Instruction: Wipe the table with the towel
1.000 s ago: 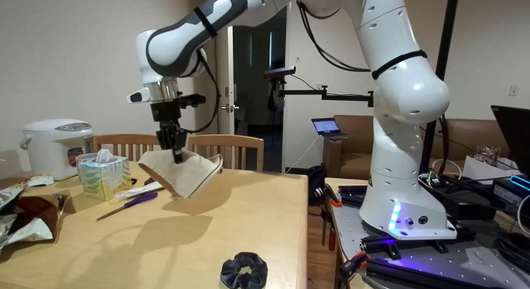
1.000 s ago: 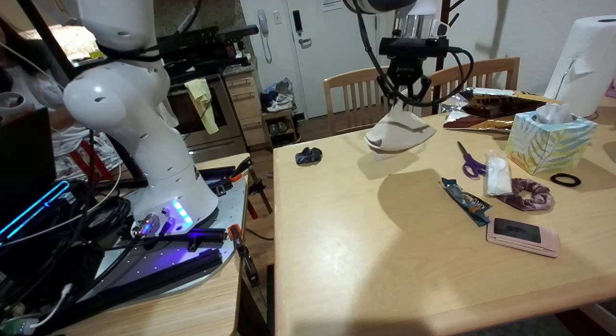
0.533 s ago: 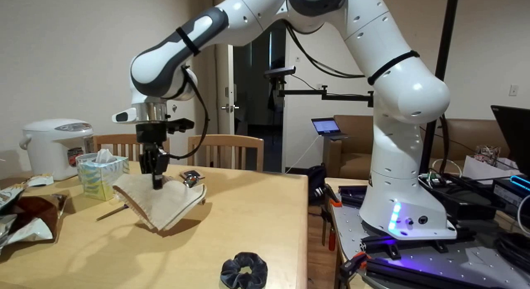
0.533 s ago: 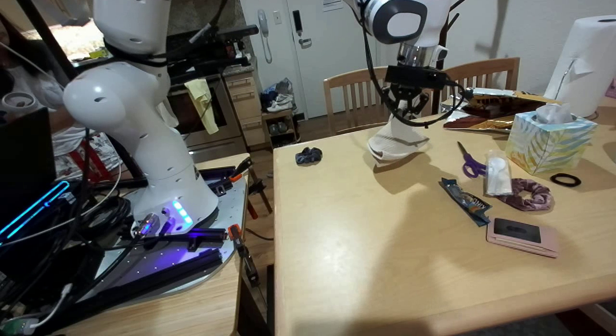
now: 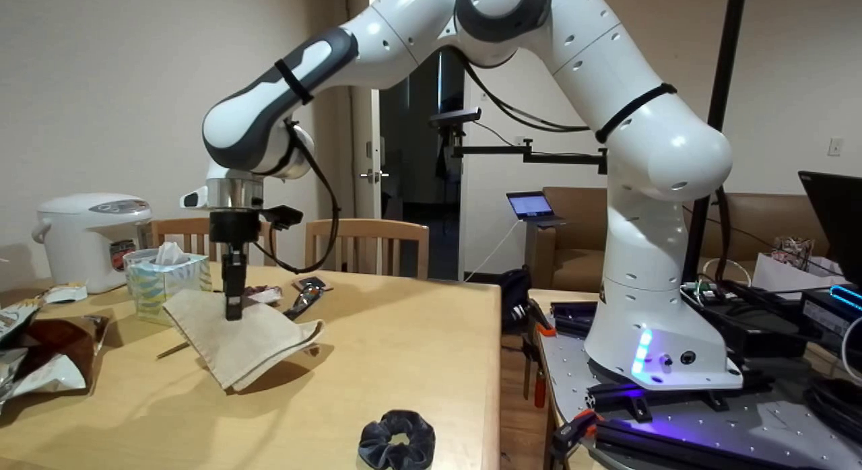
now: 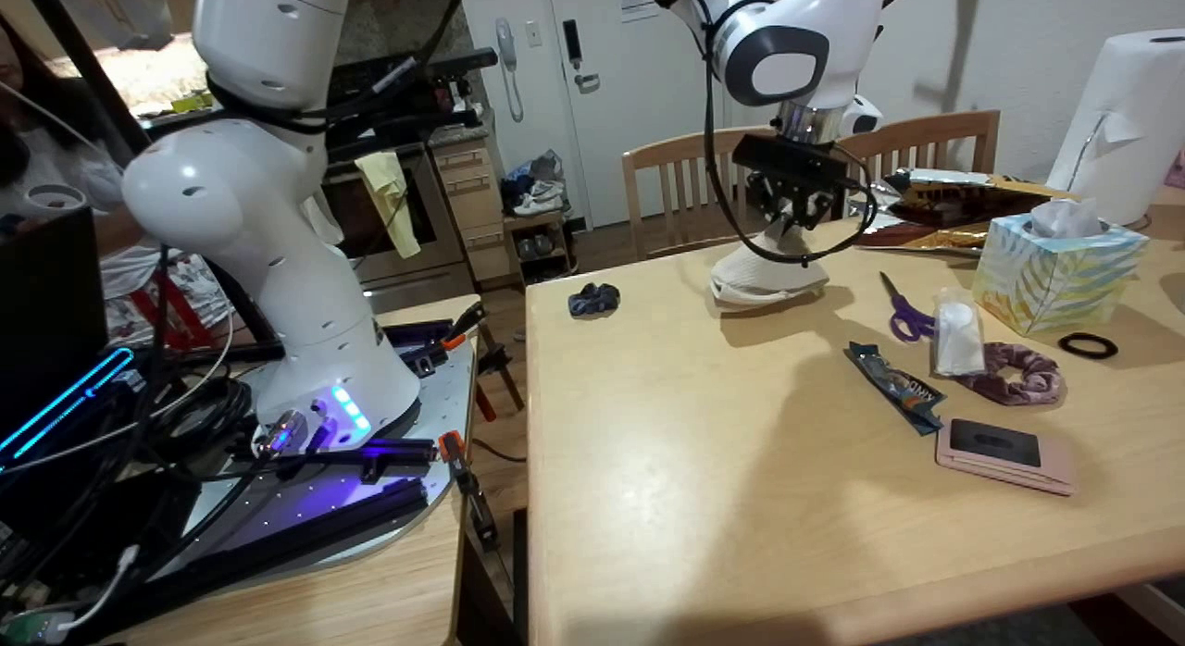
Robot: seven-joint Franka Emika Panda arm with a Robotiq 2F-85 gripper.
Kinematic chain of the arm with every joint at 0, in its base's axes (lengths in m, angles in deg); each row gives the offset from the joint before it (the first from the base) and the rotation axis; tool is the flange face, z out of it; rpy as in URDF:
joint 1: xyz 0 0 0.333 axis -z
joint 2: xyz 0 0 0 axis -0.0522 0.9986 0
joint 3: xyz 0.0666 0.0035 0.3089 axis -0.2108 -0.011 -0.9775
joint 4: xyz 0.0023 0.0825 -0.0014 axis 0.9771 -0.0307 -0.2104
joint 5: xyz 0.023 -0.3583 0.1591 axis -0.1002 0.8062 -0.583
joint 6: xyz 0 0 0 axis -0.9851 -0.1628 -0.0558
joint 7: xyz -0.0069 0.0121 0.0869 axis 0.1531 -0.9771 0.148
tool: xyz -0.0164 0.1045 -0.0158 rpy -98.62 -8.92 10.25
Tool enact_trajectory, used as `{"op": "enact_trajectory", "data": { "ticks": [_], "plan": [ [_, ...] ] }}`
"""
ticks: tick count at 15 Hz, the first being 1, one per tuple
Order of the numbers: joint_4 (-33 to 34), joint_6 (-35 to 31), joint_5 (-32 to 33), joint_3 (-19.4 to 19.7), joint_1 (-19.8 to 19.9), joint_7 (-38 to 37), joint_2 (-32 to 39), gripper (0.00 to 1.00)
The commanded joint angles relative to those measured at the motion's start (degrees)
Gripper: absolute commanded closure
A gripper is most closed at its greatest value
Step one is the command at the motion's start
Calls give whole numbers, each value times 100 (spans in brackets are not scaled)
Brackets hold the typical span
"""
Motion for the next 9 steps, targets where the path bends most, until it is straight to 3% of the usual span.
{"op": "enact_trajectory", "data": {
  "ticks": [1, 5, 9],
  "plan": [
    [131, -358, 99, 24, -86, -674, 245, 96],
    [176, -661, 631, 208, -306, -1226, 591, 96],
    [422, -521, 1354, 378, -587, -2011, 871, 96]
  ]
}}
